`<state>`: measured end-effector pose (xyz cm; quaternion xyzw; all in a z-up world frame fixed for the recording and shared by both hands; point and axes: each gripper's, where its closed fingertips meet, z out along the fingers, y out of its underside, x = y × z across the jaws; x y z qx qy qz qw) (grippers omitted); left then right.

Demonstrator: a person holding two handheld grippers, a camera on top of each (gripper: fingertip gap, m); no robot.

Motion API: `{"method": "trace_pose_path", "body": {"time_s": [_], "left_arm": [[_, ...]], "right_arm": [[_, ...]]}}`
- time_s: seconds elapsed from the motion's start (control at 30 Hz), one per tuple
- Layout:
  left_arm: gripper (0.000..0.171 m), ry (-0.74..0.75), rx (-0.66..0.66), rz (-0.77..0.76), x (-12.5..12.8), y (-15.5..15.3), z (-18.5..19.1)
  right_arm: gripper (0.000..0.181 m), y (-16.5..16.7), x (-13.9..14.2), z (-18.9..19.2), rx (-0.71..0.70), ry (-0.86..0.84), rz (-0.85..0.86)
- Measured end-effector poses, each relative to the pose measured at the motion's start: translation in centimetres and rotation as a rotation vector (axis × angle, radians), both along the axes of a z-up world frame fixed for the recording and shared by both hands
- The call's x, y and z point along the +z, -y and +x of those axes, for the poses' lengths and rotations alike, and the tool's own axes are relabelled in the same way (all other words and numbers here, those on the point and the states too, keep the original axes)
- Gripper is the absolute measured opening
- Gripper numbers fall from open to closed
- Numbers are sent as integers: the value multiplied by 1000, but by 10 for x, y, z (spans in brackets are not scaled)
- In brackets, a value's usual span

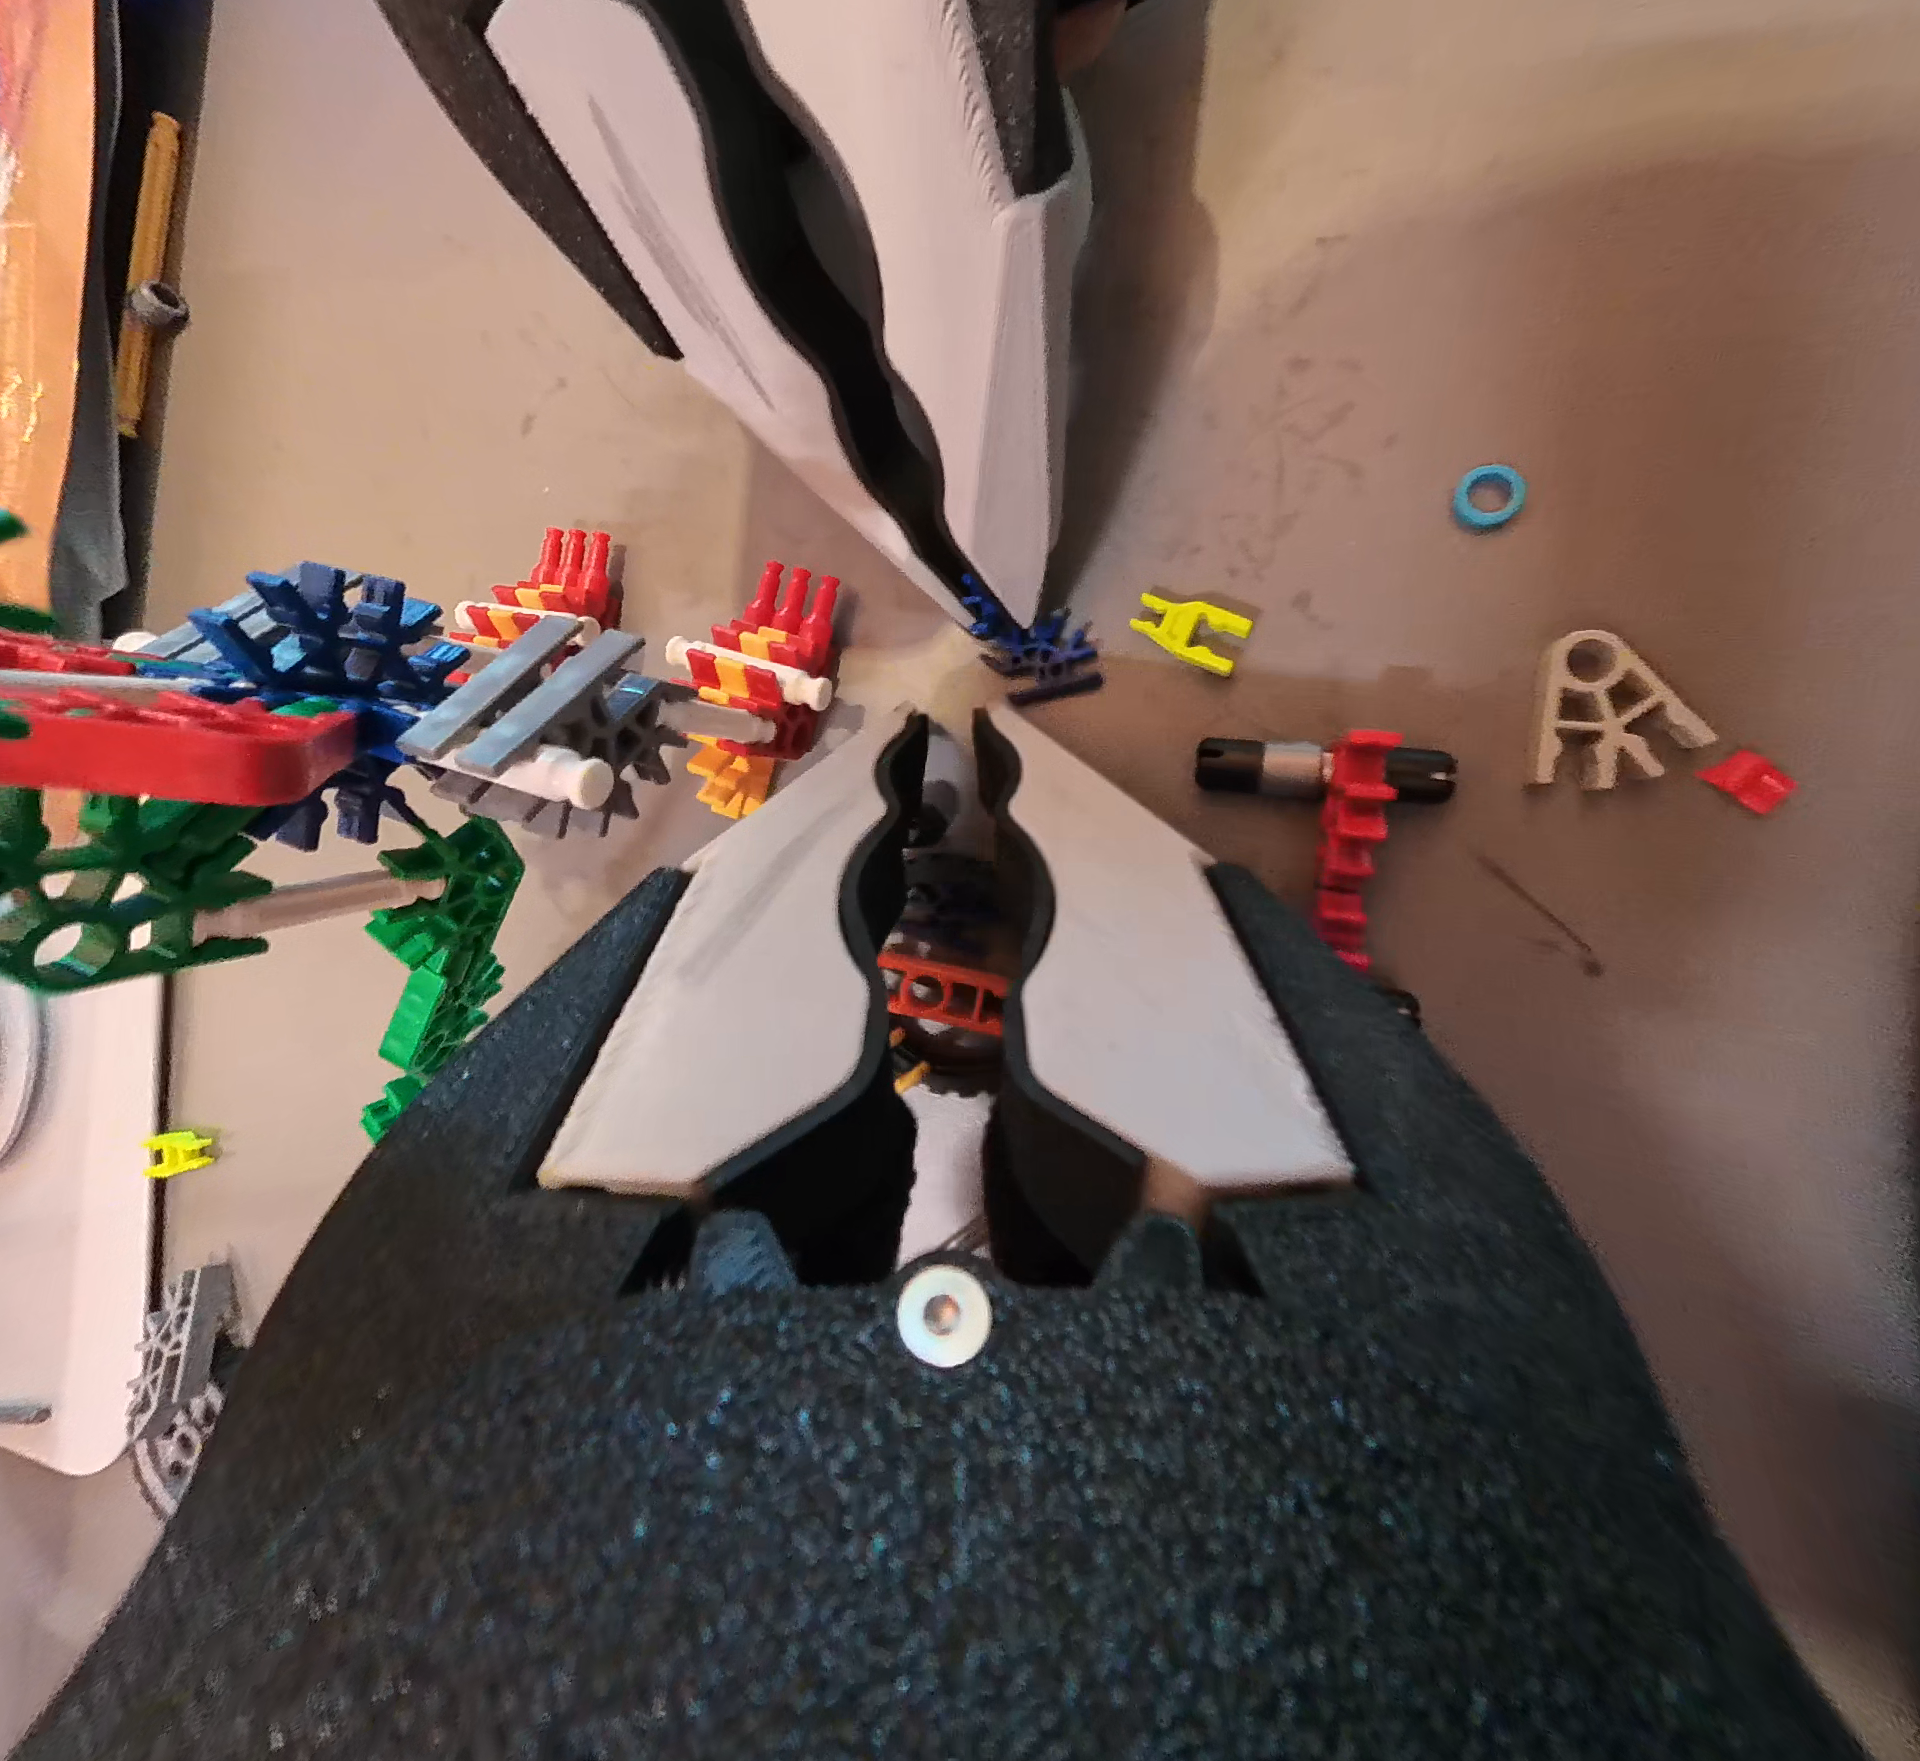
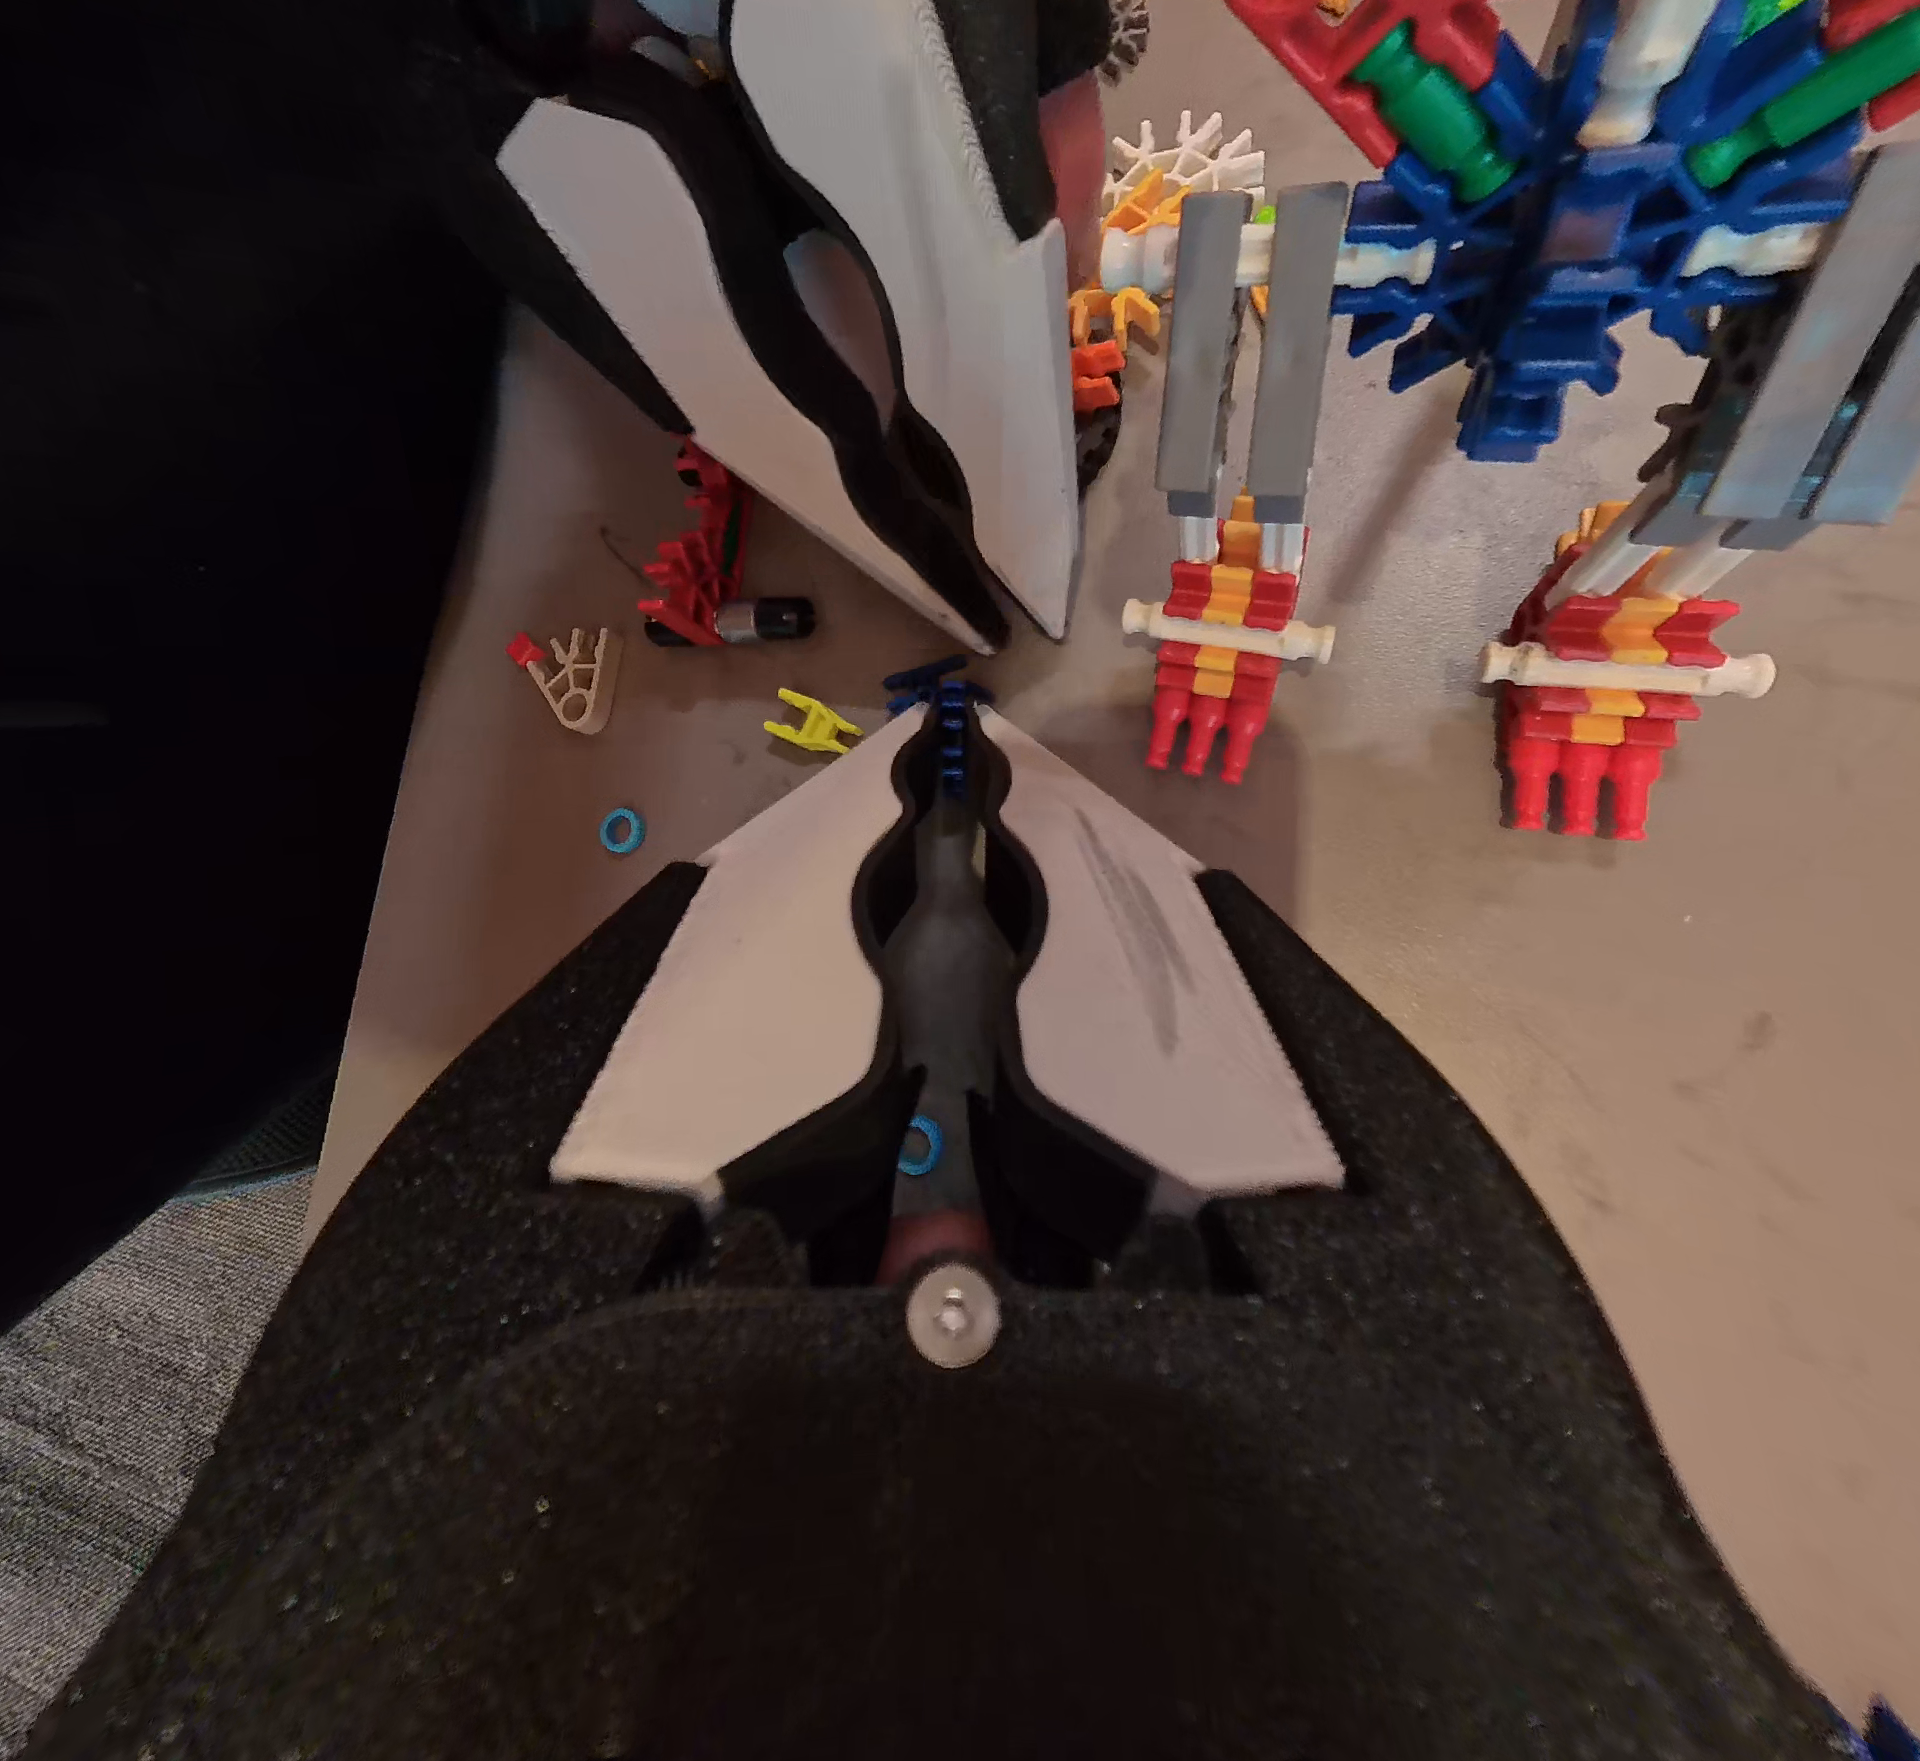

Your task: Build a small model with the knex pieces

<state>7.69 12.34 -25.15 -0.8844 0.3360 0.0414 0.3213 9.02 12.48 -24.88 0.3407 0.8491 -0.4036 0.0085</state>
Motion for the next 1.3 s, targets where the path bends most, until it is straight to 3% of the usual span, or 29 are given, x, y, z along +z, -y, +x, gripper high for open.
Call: {"method": "trace_pose_path", "body": {"time_s": [0.87,1.3], "left_arm": [[17,64,26,-11,2,8,15],[12,32,34,-6,1,8,16]], "right_arm": [[3,2,-1,2,13,3,4],[3,3,-2,2,14,3,2]]}}
